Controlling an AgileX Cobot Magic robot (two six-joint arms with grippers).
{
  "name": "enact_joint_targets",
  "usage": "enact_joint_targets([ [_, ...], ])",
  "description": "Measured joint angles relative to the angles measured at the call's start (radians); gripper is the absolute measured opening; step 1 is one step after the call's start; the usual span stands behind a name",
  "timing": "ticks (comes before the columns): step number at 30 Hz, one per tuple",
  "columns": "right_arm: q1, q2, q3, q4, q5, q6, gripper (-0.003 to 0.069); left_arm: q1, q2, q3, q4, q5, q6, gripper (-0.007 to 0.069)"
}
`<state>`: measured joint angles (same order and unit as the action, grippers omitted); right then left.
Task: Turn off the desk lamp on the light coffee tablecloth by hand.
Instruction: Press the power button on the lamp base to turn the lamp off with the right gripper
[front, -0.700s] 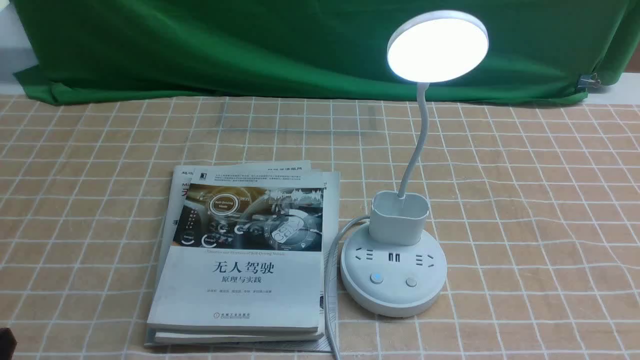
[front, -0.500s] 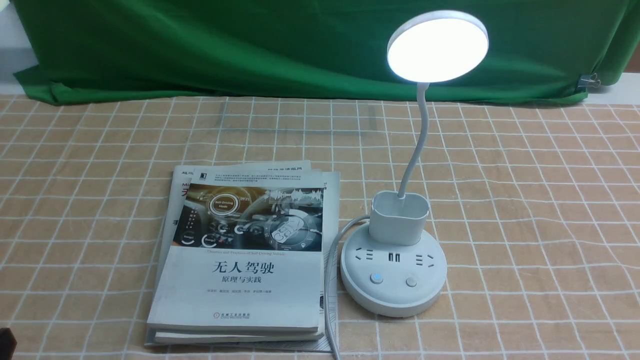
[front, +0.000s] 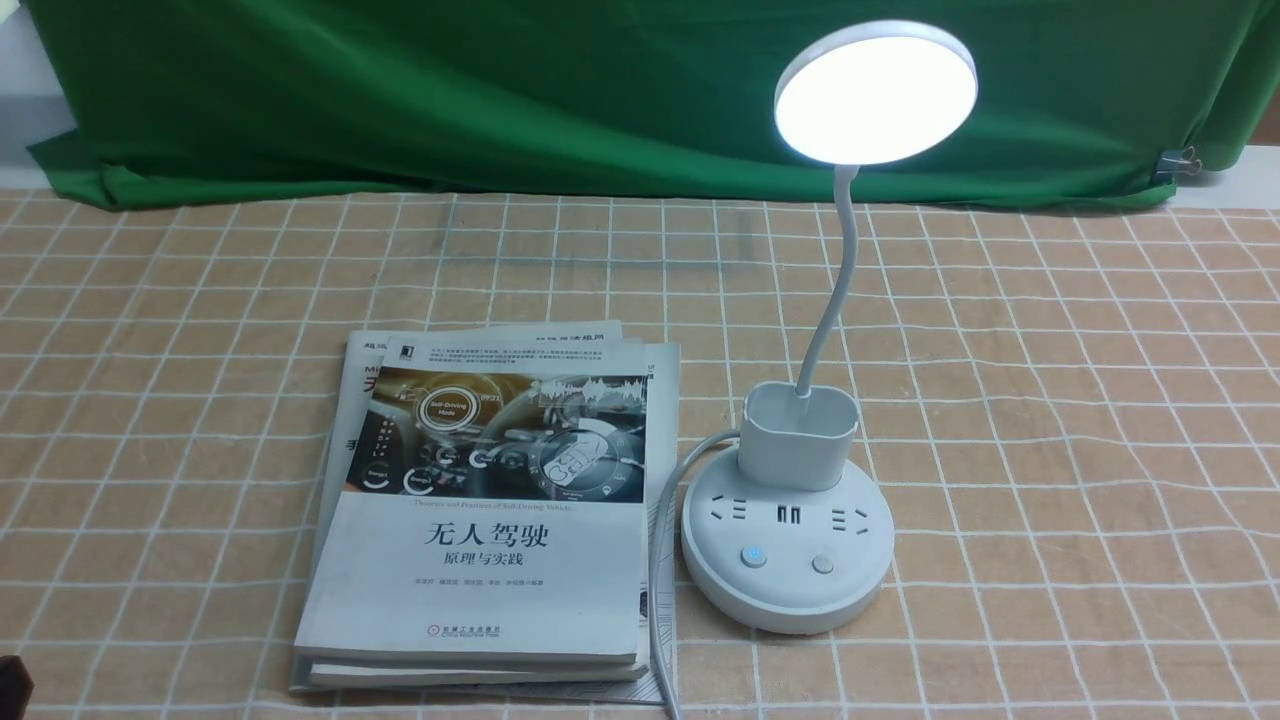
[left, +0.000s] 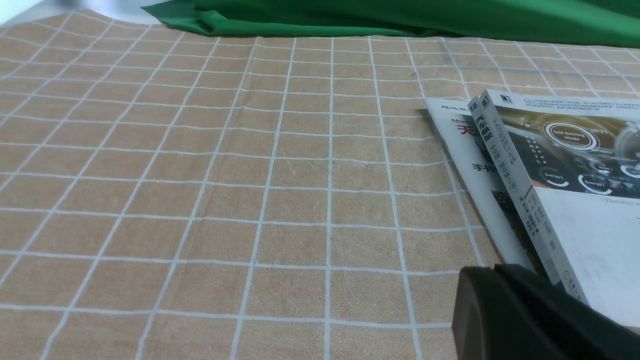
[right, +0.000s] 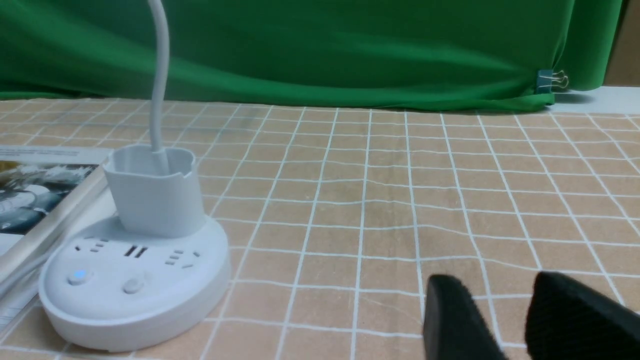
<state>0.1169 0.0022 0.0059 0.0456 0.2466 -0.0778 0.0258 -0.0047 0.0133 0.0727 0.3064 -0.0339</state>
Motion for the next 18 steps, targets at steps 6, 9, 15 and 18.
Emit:
enact_joint_targets([
  [6,0.000,0.000,0.000,0.000,0.000,-0.001,0.0239,0.000,0.000,0.000,0.000,0.000,0.000,0.0005],
  [9,0.000,0.000,0.000,0.000,0.000,0.000,0.0239,0.000,0.000,0.000,0.000,0.000,0.000,0.0005],
  [15,0.000,0.000,0.000,-0.024,-0.007,-0.081,0.0239,0.000,0.000,0.000,0.000,0.000,0.000,0.0005],
  [18,0.000,0.000,0.000,-0.027,-0.016,-0.087,0.0239,0.000,0.000,0.000,0.000,0.000,0.000,0.0005],
])
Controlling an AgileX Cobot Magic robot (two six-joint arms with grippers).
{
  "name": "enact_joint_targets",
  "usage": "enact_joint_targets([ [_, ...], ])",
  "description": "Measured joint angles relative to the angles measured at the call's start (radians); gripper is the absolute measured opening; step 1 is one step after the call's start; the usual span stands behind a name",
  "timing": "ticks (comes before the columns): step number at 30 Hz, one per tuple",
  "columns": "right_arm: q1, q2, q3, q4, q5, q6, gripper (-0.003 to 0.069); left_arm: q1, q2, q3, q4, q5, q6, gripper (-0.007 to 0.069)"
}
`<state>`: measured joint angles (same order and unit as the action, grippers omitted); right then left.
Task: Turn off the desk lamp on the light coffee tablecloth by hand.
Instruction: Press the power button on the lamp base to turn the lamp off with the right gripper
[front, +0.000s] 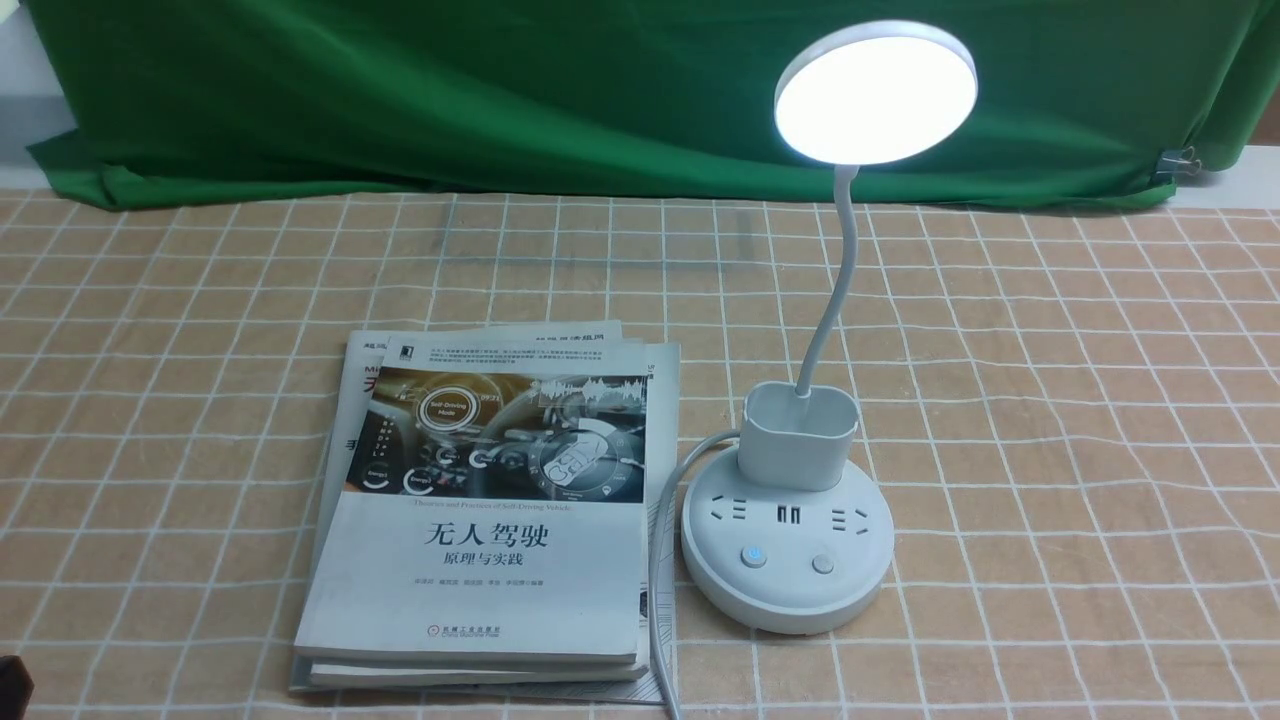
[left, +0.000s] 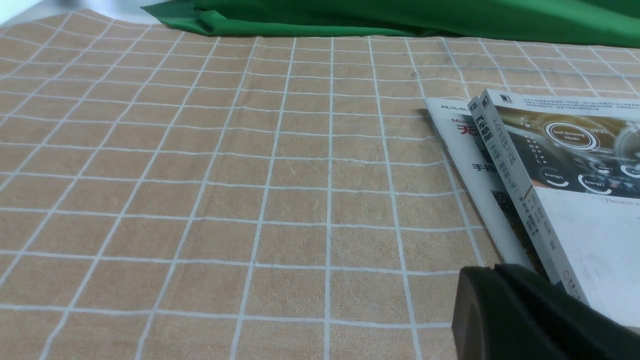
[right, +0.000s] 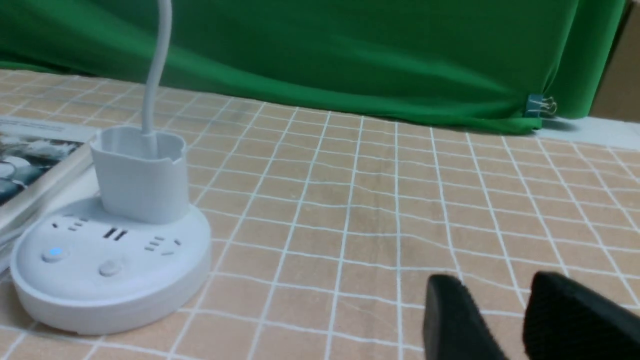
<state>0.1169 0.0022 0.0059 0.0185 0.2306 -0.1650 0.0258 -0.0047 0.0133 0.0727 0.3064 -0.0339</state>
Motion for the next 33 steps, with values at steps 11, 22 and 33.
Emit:
enact_joint_targets([
  [11,0.000,0.000,0.000,0.175,-0.091,0.438,0.0239,0.000,0.000,0.000,0.000,0.000,0.000,0.0005],
  [22,0.000,0.009,-0.004,0.195,-0.262,0.536,0.0166,0.000,0.000,0.000,0.000,0.000,0.000,0.0005],
  [33,0.000,0.594,-0.578,0.202,0.512,0.172,0.0070,0.000,0.000,0.000,0.000,0.000,0.000,0.0005],
])
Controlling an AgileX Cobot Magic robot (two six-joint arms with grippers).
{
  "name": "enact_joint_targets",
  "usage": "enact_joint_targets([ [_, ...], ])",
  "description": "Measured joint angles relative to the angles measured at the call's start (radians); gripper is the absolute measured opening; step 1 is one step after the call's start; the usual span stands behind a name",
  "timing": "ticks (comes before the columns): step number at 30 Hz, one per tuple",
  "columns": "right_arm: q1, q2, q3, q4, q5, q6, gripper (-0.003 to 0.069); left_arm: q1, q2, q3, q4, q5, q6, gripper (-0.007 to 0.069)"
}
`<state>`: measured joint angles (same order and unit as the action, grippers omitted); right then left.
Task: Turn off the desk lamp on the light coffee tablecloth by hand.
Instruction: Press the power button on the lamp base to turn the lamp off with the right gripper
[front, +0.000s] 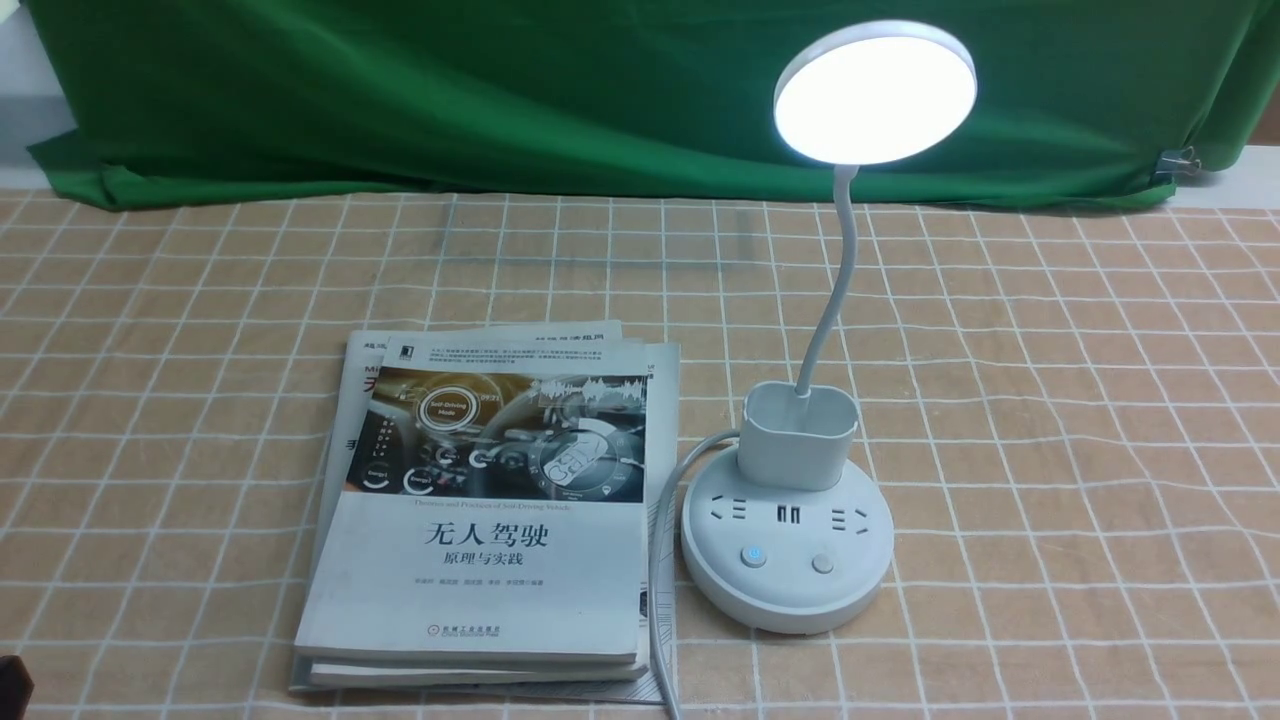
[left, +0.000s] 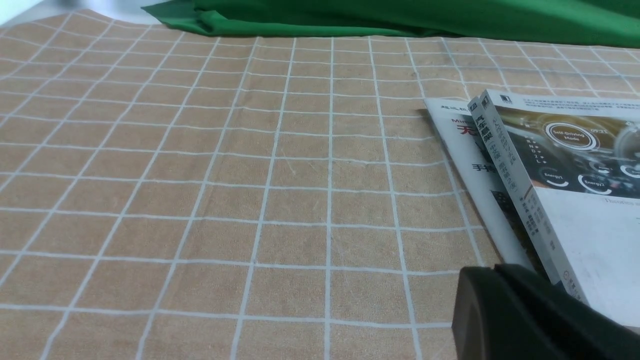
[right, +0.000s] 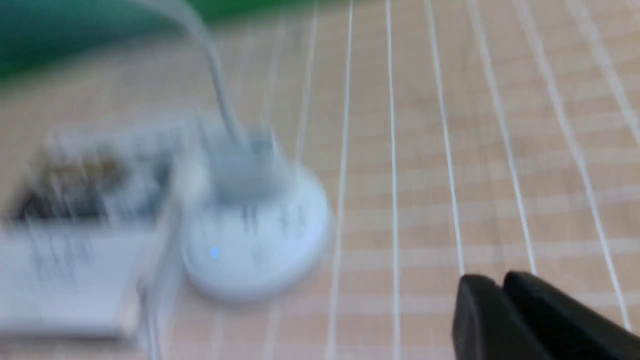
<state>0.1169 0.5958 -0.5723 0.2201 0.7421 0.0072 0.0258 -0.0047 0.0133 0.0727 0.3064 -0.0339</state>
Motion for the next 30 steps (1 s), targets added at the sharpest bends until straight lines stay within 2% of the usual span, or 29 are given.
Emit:
enact_joint_targets([
  [3,0.000,0.186,-0.111,0.001,0.121,-0.082,0.0076,0.000,0.000,0.000,0.000,0.000,0.000,0.0005],
  [6,0.012,0.397,-0.205,0.003,0.176,-0.122,0.0072,0.000,0.000,0.000,0.000,0.000,0.000,0.0005],
  [7,0.015,0.397,-0.210,0.003,0.178,-0.123,0.0070,0.000,0.000,0.000,0.000,0.000,0.000,0.0005],
  [11,0.149,0.597,-0.282,0.002,0.178,-0.131,0.0040,0.000,0.000,0.000,0.000,0.000,0.000,0.0005],
  [15,0.376,0.803,-0.377,-0.061,0.145,-0.050,0.0038,0.000,0.000,0.000,0.000,0.000,0.000,0.0005],
  [19,0.476,0.954,-0.459,-0.124,0.137,0.012,0.0038,0.000,0.000,0.000,0.000,0.000,0.000,0.0005],
  [22,0.499,1.047,-0.518,-0.134,0.129,0.027,0.0038,0.000,0.000,0.000,0.000,0.000,0.000,0.0005],
  [30,0.489,1.157,-0.597,-0.145,0.088,0.031,0.0038,0.000,0.000,0.000,0.000,0.000,0.000,0.0005],
])
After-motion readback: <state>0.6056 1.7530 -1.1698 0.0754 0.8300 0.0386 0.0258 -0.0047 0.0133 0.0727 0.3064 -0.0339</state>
